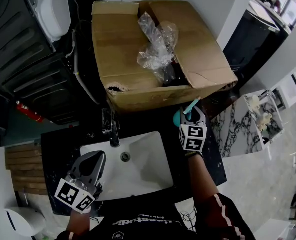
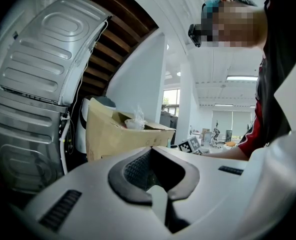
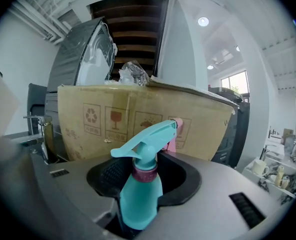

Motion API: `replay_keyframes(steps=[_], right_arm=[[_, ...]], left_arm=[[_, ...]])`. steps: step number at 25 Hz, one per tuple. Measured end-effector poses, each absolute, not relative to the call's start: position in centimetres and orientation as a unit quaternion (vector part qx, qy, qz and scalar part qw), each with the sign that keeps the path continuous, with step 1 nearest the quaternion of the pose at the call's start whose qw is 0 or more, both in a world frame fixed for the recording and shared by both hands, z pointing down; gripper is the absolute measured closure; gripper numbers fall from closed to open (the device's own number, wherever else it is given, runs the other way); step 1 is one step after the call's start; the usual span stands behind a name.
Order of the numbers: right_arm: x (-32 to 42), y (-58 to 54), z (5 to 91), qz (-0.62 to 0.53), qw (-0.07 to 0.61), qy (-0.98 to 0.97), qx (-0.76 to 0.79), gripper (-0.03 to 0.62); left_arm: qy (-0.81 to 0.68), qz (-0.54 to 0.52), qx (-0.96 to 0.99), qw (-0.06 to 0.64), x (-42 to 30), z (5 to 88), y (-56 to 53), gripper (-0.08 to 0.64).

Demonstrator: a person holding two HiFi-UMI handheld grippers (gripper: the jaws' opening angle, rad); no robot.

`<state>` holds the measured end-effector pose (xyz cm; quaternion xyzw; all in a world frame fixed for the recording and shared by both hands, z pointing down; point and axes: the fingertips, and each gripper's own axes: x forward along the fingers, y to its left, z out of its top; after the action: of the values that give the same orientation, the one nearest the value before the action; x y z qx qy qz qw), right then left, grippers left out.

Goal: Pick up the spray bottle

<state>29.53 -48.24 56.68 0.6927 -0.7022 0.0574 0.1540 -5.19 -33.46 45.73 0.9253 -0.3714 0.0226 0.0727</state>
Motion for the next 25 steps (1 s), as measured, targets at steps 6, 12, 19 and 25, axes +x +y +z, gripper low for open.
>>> replay_keyframes(steps=[6, 12, 19, 25], right_arm=[[27.2, -45.3, 53.5, 0.042, 0.136, -0.726, 0.673, 0.408], [21.9, -40.5, 48.7, 0.026, 0.113, -0.771, 0.626, 0.408], [12.4, -33.5, 41.8, -0.006, 0.087, -0.839, 0.538, 0.408], [6.1, -27.8, 39.5, 0.015, 0.067, -0.881, 0.468, 0.408]], left_arm=[[-0.381, 0.008, 0.922, 0.062, -6.2, 44.5, -31.7, 0.545], [-0.387, -0.009, 0.921, 0.048, -7.4, 43.1, -29.2, 0.545], [-0.392, -0.029, 0.919, 0.026, -8.5, 41.2, -27.1, 0.545], [-0.388, -0.042, 0.920, 0.011, -9.1, 39.9, -25.7, 0.545]])
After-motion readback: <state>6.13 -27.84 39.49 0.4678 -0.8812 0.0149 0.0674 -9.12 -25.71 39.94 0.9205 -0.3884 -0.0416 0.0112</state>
